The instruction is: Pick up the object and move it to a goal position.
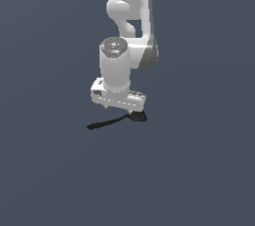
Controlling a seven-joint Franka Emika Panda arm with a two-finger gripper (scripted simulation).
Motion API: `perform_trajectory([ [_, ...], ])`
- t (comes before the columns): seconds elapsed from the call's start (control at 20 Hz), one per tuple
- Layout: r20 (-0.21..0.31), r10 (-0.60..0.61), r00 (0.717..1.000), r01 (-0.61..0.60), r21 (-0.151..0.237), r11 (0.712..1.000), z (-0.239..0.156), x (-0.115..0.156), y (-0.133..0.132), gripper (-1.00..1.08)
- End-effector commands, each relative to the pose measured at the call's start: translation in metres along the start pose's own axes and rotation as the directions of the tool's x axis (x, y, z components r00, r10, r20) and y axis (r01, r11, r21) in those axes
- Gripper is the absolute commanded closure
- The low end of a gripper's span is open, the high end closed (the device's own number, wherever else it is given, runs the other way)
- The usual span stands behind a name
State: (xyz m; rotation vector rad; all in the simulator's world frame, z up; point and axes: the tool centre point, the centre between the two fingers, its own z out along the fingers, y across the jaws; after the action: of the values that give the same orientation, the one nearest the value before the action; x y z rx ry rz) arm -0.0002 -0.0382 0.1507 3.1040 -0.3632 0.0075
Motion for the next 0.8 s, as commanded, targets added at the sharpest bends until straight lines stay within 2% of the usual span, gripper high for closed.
perform_trajectory([
  [0.0, 0.002, 0.071, 0.997, -0.071, 0.004, 0.997, 0.007, -0.001, 0.0, -0.92],
  [0.35, 0.009, 0.278, 0.961, -0.278, 0.01, 0.961, 0.025, -0.004, 0.001, -0.92],
  [0.55, 0.013, 0.391, 0.92, -0.392, 0.012, 0.92, 0.036, -0.006, 0.002, -0.92],
  [0.75, 0.017, 0.5, 0.866, -0.5, 0.011, 0.866, 0.046, -0.007, 0.004, -0.92],
])
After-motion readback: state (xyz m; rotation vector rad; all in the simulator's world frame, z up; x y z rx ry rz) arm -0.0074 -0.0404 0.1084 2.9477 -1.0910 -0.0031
